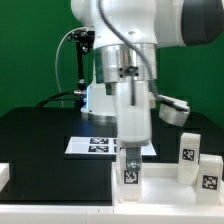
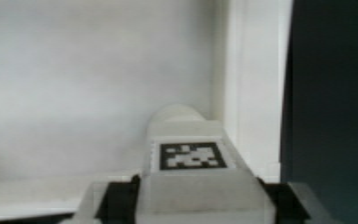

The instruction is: Assemble square table

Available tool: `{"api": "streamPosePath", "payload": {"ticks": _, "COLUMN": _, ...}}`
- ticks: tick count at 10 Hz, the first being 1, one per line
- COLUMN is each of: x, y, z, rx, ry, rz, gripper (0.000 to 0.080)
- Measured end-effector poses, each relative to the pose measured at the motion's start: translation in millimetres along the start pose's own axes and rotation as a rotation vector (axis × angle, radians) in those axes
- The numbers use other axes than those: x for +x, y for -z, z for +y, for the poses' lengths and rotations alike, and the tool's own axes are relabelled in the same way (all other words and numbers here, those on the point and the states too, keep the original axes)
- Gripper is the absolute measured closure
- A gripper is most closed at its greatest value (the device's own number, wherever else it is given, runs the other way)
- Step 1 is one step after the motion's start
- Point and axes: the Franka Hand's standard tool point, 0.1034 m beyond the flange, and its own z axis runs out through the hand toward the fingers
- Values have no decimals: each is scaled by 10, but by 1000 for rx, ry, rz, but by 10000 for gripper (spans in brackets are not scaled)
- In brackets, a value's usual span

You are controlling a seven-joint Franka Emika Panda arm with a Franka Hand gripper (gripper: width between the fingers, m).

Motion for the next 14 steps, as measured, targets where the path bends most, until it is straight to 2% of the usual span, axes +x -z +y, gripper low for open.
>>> {"api": "streamPosePath", "payload": {"ticks": 2, "x": -10, "y": -5, "z": 4, "rx": 1, "ry": -16, "rz": -2, "gripper": 505}}
{"api": "streamPosePath", "payload": {"ticks": 3, "x": -5, "y": -5, "z": 4, "rx": 1, "ry": 13, "rz": -2, "gripper": 338}}
{"api": "streamPosePath", "payload": {"ticks": 4, "x": -9, "y": -9, "z": 11, "rx": -5, "ry": 57, "rz": 2, "gripper": 338}}
{"api": "streamPosePath", "payload": {"ticks": 5, "x": -22, "y": -22, "z": 41, "rx": -30, "ry": 258, "rz": 13, "gripper": 196}}
{"api": "streamPosePath", "payload": {"ticks": 6, "x": -19, "y": -30, "z": 66, "rx": -42, "ry": 395, "rz": 3, "gripper": 164}}
{"api": "streamPosePath", "payload": {"ticks": 7, "x": -33, "y": -27, "z": 86, "rx": -53, "ry": 501, "rz": -7, "gripper": 164}}
{"api": "streamPosePath", "payload": {"ticks": 11, "x": -4, "y": -34, "z": 89, "rx": -59, "ry": 735, "rz": -2, "gripper": 151}}
{"api": "streamPosePath", "payload": {"ticks": 12, "x": -22, "y": -47, "z": 94, "rx": -84, "ry": 986, "rz": 19, "gripper": 151}}
{"api": "streamPosePath", "payload": {"ticks": 13, "x": -51, "y": -47, "z": 81, "rx": -98, "ry": 1143, "rz": 22, "gripper": 151}}
{"api": "streamPosePath", "payload": {"ticks": 14, "x": -50, "y": -36, "z": 67, "rx": -95, "ry": 1168, "rz": 22, "gripper": 151}}
